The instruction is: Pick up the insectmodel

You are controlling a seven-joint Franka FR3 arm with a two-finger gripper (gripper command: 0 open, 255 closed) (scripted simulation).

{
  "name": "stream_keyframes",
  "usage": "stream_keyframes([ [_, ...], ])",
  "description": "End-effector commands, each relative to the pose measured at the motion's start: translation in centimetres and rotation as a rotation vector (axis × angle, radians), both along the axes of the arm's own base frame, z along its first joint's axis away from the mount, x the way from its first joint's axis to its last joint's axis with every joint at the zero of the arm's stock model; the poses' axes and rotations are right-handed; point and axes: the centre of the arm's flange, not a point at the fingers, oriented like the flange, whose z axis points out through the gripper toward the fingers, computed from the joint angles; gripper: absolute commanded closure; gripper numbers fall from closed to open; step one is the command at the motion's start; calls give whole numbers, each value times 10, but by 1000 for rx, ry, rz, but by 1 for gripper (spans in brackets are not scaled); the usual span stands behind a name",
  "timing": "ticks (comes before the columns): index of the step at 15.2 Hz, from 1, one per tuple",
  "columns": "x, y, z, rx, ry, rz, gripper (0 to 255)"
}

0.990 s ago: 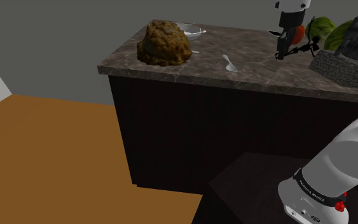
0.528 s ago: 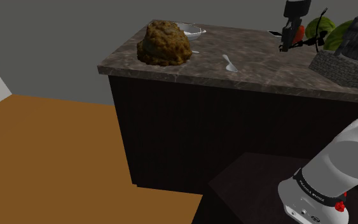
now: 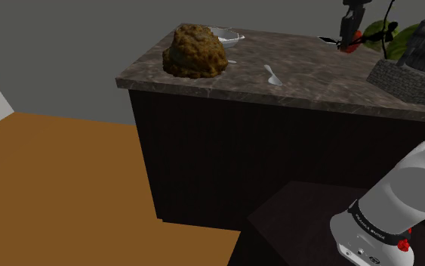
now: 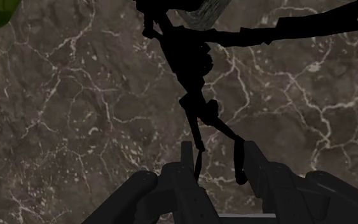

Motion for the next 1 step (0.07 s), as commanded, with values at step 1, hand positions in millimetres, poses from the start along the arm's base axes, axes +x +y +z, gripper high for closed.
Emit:
stream_keyframes([
  [1,0,0,3,0,0,0,255],
])
